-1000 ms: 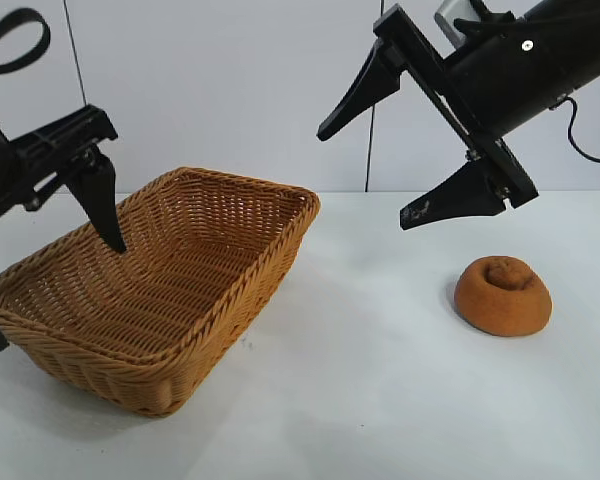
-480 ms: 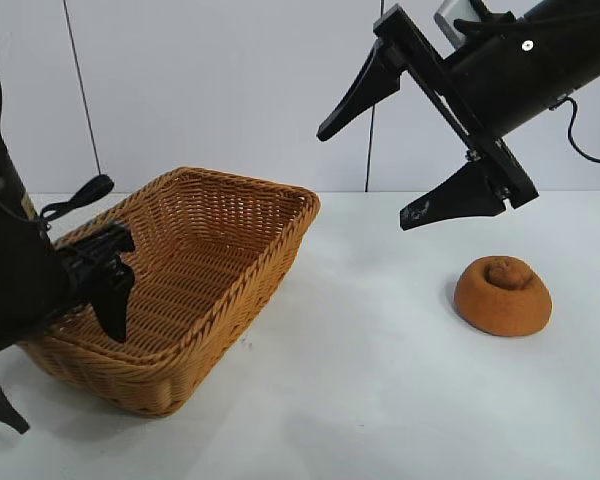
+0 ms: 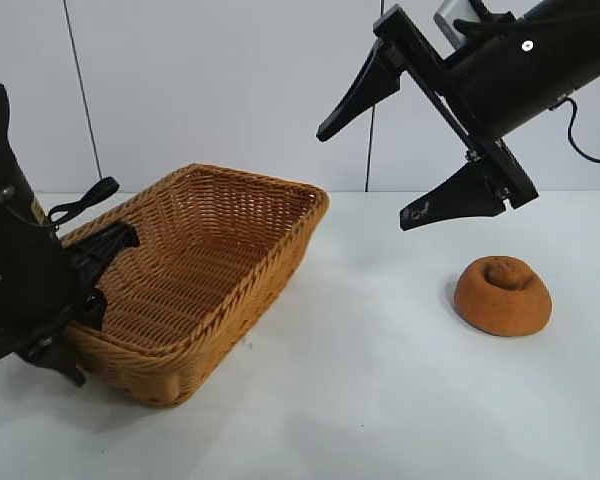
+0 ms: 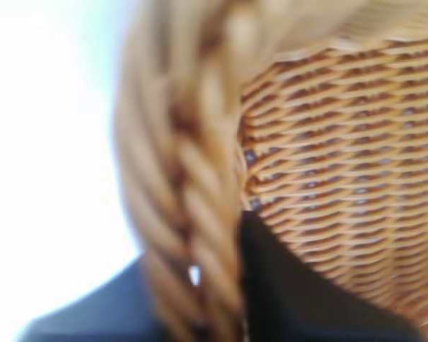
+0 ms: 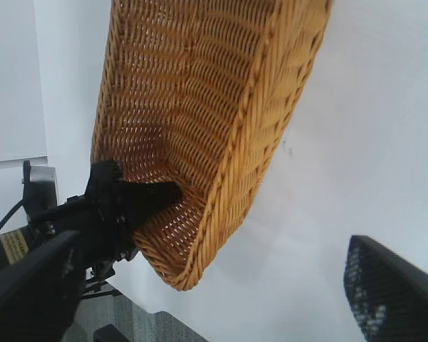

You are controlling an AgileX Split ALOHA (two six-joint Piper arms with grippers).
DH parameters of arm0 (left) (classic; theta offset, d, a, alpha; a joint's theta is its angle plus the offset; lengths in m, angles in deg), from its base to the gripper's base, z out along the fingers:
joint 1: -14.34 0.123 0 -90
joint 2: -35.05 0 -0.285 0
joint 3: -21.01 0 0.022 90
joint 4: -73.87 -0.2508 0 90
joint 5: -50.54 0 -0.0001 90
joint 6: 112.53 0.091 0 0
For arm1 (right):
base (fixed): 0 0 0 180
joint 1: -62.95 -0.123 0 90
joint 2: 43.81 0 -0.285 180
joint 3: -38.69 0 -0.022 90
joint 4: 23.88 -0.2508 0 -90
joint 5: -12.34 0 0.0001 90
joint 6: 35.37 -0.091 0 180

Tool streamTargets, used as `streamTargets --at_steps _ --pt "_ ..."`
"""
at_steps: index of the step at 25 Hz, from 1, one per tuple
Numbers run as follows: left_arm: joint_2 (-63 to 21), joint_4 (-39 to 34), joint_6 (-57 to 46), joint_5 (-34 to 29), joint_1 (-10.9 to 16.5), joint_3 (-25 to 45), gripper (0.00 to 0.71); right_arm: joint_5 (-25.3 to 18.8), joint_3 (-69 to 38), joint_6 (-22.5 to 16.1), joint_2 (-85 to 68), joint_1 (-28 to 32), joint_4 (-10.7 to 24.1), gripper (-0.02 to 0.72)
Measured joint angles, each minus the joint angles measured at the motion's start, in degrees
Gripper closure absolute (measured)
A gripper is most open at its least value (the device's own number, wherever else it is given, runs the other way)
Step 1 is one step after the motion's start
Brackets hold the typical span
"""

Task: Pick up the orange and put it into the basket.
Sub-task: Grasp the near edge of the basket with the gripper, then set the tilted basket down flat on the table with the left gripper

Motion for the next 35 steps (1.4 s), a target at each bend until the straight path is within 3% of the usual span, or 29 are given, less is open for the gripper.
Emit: streamTargets --at_steps 4,12,16,24,29,35 --pt "-0.2 2.1 3.0 -1.6 1.7 -1.5 0.623 -0.2 0.0 0.0 0.0 0.0 0.0 0.029" --pt "0.0 12.1 24.0 -10.0 11.8 -12.5 0.623 -0.3 0.0 0.0 0.0 0.0 0.0 0.029" --pt "2.5 13.3 35.1 -15.9 14.7 -18.7 0.623 -0.5 0.0 0.0 0.0 0.0 0.0 0.029" --pt "8.7 13.4 58.7 -28.0 15.1 -30.2 0.623 -1.2 0.0 0.0 0.0 0.0 0.0 0.029" --pt "8.9 16.0 71.3 -32.7 15.0 -31.0 0.623 -1.3 0.0 0.0 0.0 0.0 0.0 0.029" --pt "10.0 20.7 75.5 -33.1 15.0 -31.0 0.623 -1.4 0.0 0.0 0.0 0.0 0.0 0.029"
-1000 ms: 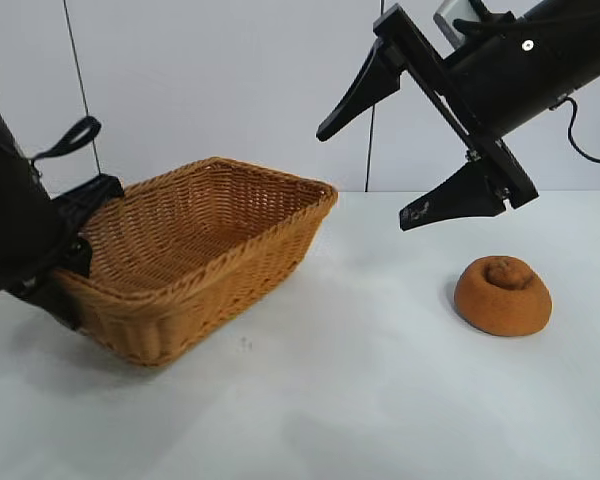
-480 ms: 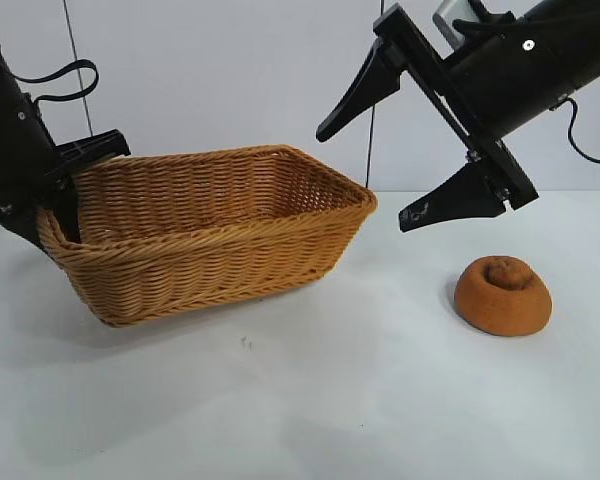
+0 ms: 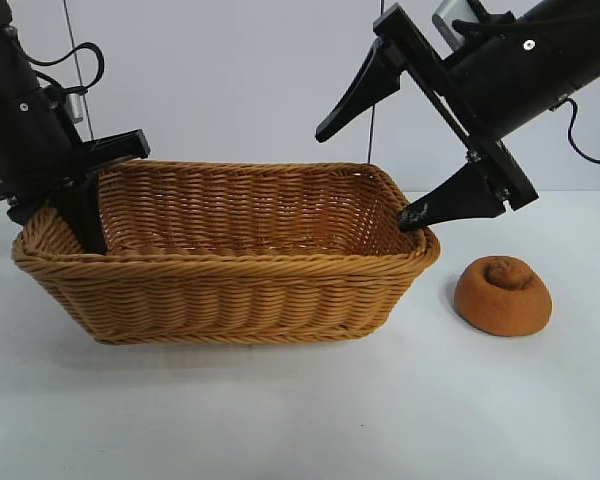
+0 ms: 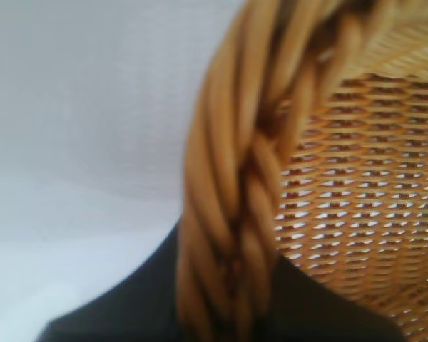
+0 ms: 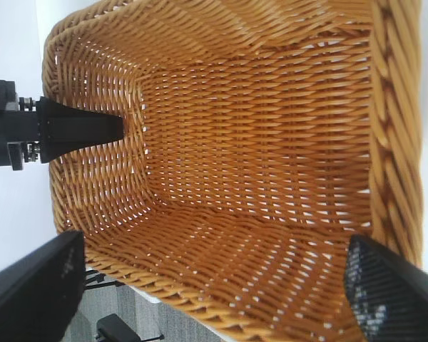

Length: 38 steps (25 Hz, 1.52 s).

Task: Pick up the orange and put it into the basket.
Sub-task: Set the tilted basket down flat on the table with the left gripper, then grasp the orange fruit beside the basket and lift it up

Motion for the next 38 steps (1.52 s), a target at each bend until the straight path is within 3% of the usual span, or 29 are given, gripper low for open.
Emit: streamTargets --at_steps 9,15,17,19,21,23,30,38 --pt "7.6 1.5 2.2 3.5 0.0 -0.1 0.625 -0.2 0.0 0.0 0.0 0.0 0.0 0.029" --pt "7.8 2.1 3.1 3.6 0.0 -0.2 0.611 -0.2 0.0 0.0 0.0 0.0 0.0 0.029" --pt "7.9 2.4 3.1 3.5 0.0 -0.2 0.519 -0.2 0.0 0.0 0.0 0.0 0.0 0.029" --pt "7.9 2.5 3.3 3.0 0.0 -0.2 0.333 -0.2 0.0 0.0 0.0 0.0 0.0 0.029" --pt "7.5 2.6 4.2 2.9 0.0 -0.2 0.2 -0.4 0.0 0.0 0.0 0.0 0.0 0.029" --pt "6.2 2.6 5.1 2.8 0.0 -0.2 0.141 -0.4 0.0 0.0 0.0 0.0 0.0 0.029" --pt "0.4 0.2 5.6 -1.3 0.7 -7.0 0.107 -0.4 0.0 0.0 0.0 0.0 0.0 0.029" --pt "-0.7 -13.5 4.9 -11.3 6.2 -19.0 0.107 -0.4 0.0 0.0 0.0 0.0 0.0 0.029"
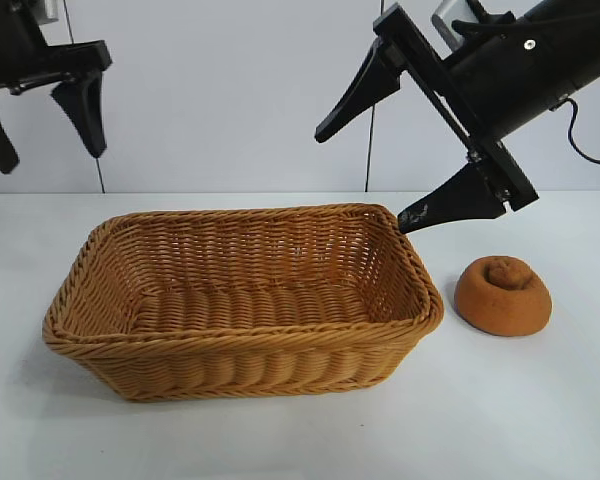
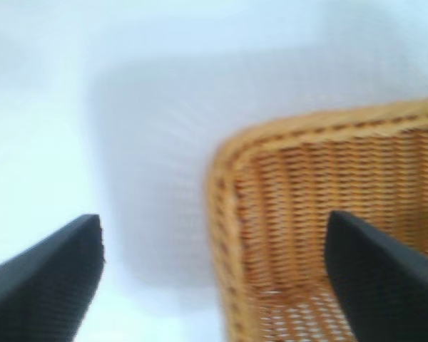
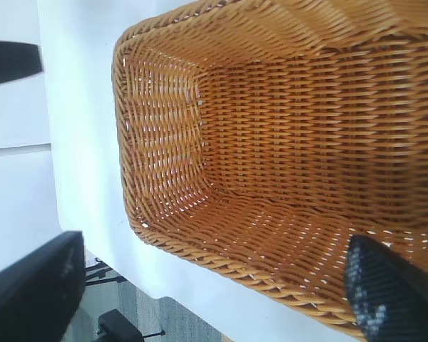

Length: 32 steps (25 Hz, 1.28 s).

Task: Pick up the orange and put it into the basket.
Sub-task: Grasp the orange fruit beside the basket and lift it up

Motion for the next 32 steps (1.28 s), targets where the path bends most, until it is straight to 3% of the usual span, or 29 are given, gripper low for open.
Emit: streamTargets --at_steps 4,10,14,18,26,32 --pt "0.0 -4.9 -0.3 -1.8 2.5 -0.8 0.107 0.0 0.0 0.0 0.0 0.0 0.0 0.029" --pt "-0.7 -5.4 -0.9 -2.2 2.7 -0.8 0.117 0.0 0.0 0.0 0.0 0.0 0.0 0.029" --pt "-5.4 -3.9 -1.0 -2.2 2.5 1.6 0.122 -0.3 0.0 0.0 0.0 0.0 0.0 0.029" --pt "-14.5 -3.5 0.0 -2.2 2.4 11.1 0.121 -1.1 0.0 0.0 0.0 0.0 0.0 0.029" --pt "-38.2 -4.2 2.2 -2.2 2.4 37.9 0.121 -2.2 0.0 0.0 0.0 0.0 0.0 0.029" --pt "-55.7 -4.4 2.4 3.5 2.4 56.0 0.121 -3.0 0.0 0.0 0.0 0.0 0.0 0.029"
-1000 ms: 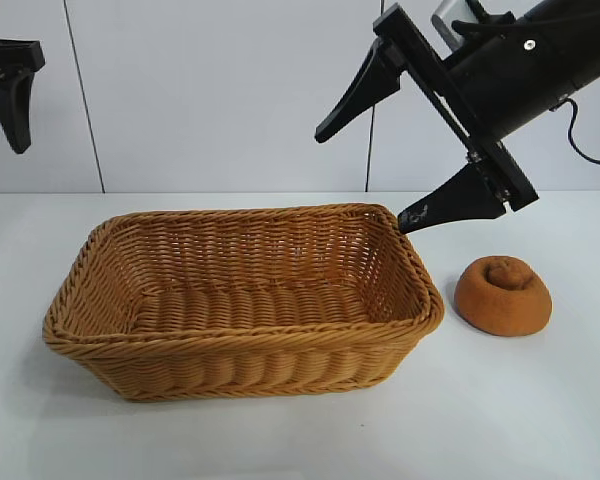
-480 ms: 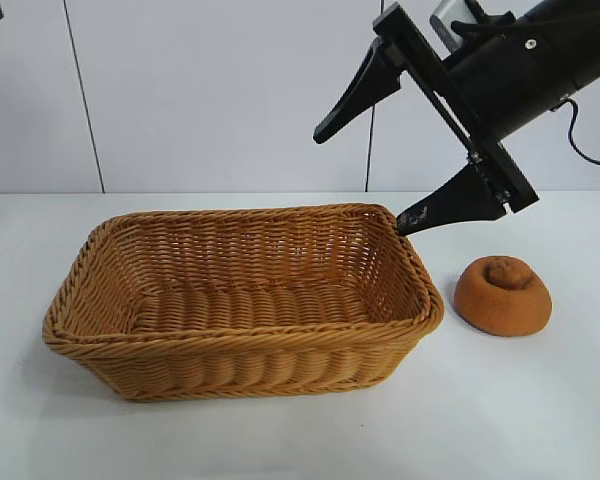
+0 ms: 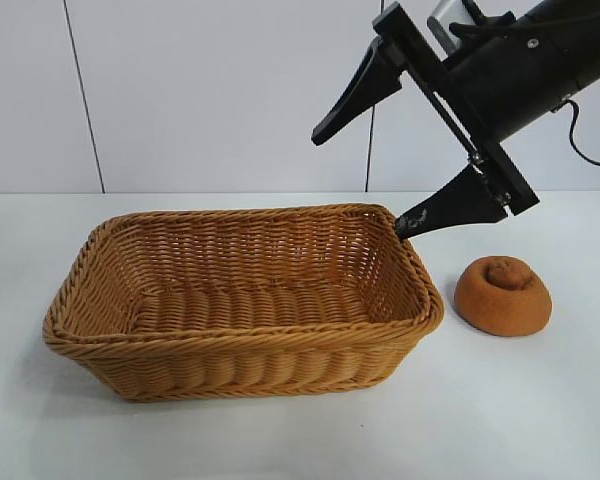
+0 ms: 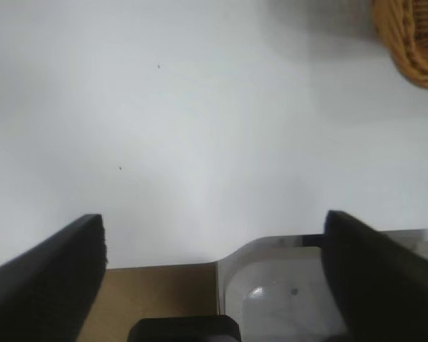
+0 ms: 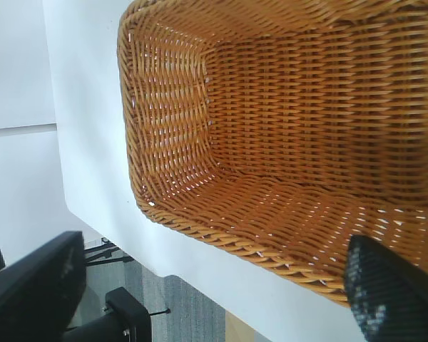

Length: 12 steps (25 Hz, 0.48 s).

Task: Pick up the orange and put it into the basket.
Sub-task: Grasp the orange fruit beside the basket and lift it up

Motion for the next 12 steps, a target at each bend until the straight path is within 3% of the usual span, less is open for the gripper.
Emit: streamTargets --at_steps 6,12 --pt "-16.2 0.0 0.2 3.1 0.0 12.3 0.121 -1.8 0.0 0.0 0.0 0.0 0.0 0.029" --pt "-30.5 0.0 1.0 2.8 0.0 14.5 0.121 -3.1 2.2 0.0 0.0 0.0 0.1 0.029"
